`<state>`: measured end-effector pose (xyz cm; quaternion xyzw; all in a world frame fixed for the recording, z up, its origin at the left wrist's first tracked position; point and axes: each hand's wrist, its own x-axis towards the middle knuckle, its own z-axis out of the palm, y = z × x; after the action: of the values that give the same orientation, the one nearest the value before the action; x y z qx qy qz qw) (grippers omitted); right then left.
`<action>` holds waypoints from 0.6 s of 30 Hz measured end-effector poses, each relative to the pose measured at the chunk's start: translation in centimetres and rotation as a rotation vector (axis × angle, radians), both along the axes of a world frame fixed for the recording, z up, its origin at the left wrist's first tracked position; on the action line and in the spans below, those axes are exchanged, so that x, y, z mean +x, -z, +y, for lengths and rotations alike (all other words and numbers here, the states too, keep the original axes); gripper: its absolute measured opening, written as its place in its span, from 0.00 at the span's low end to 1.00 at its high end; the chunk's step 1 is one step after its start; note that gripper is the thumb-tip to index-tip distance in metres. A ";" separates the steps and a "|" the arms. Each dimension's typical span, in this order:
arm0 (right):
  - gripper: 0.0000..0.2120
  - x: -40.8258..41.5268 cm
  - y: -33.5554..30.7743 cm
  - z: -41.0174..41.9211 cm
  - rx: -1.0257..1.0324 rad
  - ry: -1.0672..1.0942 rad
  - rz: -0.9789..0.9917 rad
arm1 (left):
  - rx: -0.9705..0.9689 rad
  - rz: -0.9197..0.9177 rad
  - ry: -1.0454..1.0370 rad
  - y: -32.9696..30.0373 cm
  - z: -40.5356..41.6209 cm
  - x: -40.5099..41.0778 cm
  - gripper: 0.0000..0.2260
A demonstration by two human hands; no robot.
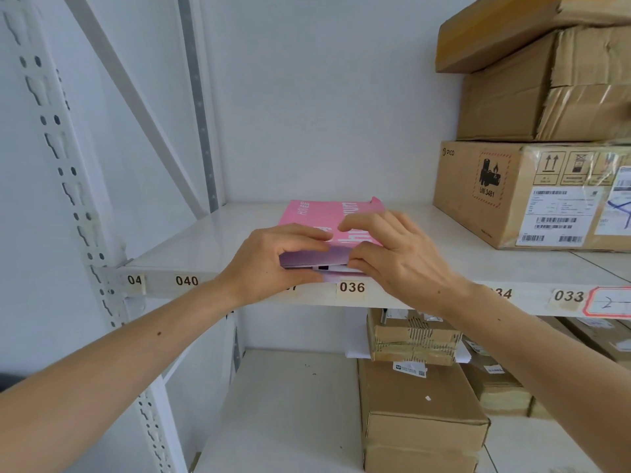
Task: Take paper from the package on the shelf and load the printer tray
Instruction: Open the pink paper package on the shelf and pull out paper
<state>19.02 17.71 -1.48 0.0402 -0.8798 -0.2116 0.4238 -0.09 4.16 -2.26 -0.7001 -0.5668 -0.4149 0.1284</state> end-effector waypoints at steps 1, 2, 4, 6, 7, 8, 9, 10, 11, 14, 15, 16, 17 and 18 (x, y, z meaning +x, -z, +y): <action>0.07 0.2 0.0 -0.3 0.005 -0.009 0.006 | 0.023 -0.005 -0.006 0.1 -0.2 0.0 0.17; 0.07 0.4 0.0 -0.6 0.010 -0.018 0.011 | 0.043 -0.003 -0.013 0.2 -0.5 0.1 0.16; 0.09 0.9 0.2 -1.1 0.024 -0.024 0.016 | 0.066 0.012 -0.018 0.5 -1.1 0.4 0.16; 0.10 1.3 0.5 -1.5 0.027 -0.024 0.021 | 0.056 -0.033 -0.004 0.9 -2.1 0.9 0.19; 0.10 1.5 0.7 -1.7 0.027 -0.026 0.027 | 0.039 -0.085 0.001 1.1 -2.6 1.2 0.20; 0.10 1.6 0.9 -1.9 0.026 -0.028 0.033 | 0.019 -0.143 -0.001 1.3 -3.2 1.4 0.22; 0.10 1.7 1.1 -2.1 0.024 -0.027 0.036 | 0.000 -0.199 -0.005 1.5 -3.7 1.6 0.23; 0.10 1.9 1.2 -2.4 0.021 -0.024 0.034 | -0.012 -0.247 -0.007 1.7 -4.2 1.7 0.24; 0.10 2.0 1.4 -2.6 0.017 -0.022 0.032 | -0.014 -0.286 -0.020 1.9 -4.5 1.9 0.24; 0.11 2.5 1.7 -3.8 -0.007 -0.018 0.049 | -0.013 -0.434 -0.112 2.1 -5.3 2.3 0.21; 0.11 2.7 1.8 -4.2 -0.019 -0.015 0.060 | -0.013 -0.511 -0.139 2.2 -5.5 2.4 0.19; 0.11 2.9 1.9 -4.6 -0.033 -0.012 0.072 | -0.007 -0.586 -0.156 2.3 -5.7 2.6 0.17; 0.10 3.2 2.1 -5.1 -0.047 -0.008 0.085 | 0.003 -0.646 -0.176 2.4 -6.0 2.7 0.16; 0.10 3.4 2.3 -5.6 -0.059 -0.004 0.097 | 0.012 -0.706 -0.206 2.5 -6.2 2.9 0.16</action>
<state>22.47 12.13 -3.75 0.0190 -0.8639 -0.1864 0.4675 2.78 -2.06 -4.71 -0.4523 -0.6412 -0.6192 -0.0297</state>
